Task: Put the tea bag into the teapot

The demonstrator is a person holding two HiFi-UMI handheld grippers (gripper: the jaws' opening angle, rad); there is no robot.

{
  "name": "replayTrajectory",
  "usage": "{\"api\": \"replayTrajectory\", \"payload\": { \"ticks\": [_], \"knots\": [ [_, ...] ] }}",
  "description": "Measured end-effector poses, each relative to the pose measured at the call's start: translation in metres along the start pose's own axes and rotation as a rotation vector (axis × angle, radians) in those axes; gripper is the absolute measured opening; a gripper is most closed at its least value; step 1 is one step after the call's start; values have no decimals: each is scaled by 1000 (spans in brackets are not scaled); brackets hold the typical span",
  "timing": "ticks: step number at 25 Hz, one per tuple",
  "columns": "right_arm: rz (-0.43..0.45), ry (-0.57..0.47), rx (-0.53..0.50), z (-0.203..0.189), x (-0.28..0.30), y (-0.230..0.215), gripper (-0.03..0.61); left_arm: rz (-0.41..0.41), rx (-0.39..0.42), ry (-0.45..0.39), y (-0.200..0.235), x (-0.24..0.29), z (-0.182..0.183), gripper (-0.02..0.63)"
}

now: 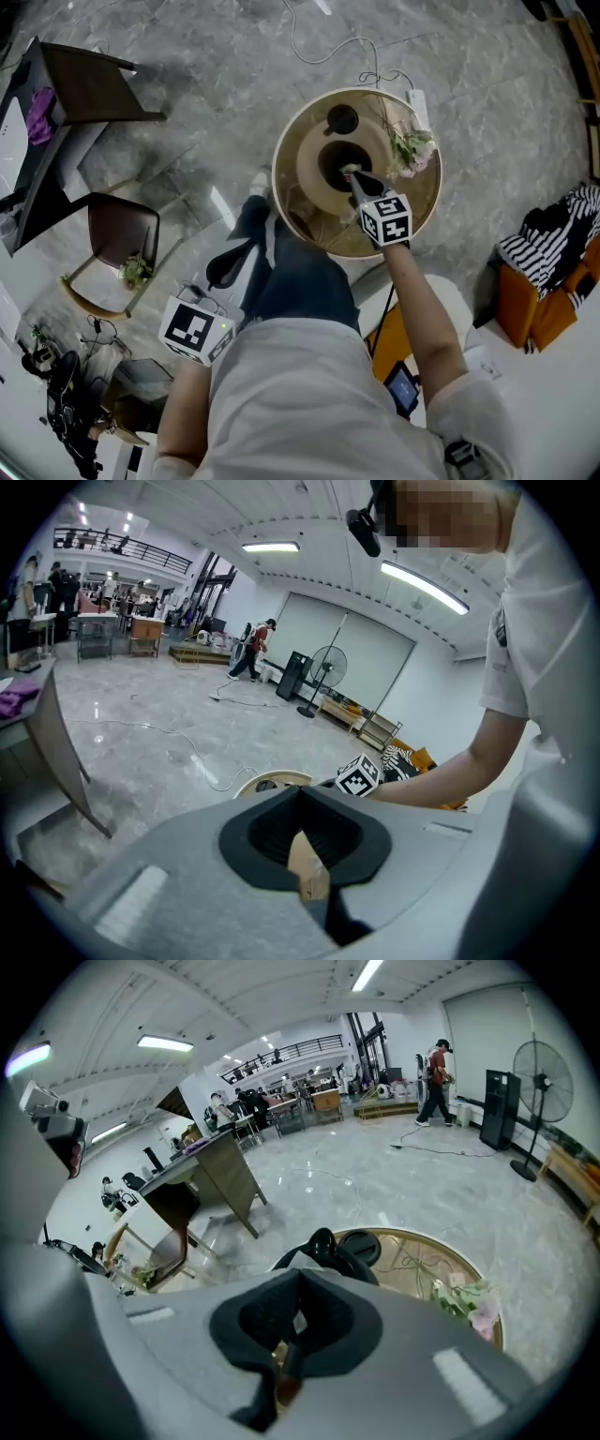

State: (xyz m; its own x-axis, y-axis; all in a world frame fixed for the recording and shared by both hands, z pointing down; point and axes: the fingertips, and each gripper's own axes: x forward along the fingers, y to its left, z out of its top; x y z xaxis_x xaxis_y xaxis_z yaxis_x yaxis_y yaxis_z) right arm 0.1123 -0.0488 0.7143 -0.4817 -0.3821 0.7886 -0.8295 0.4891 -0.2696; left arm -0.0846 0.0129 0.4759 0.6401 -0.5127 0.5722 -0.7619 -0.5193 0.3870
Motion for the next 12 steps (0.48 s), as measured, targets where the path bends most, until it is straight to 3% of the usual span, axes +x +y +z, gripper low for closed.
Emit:
{"api": "replayTrajectory", "payload": {
  "ticks": [12],
  "knots": [
    [-64, 125, -113, -9, 24, -14, 3, 33, -35, -10, 0, -6, -11, 8]
  ]
}}
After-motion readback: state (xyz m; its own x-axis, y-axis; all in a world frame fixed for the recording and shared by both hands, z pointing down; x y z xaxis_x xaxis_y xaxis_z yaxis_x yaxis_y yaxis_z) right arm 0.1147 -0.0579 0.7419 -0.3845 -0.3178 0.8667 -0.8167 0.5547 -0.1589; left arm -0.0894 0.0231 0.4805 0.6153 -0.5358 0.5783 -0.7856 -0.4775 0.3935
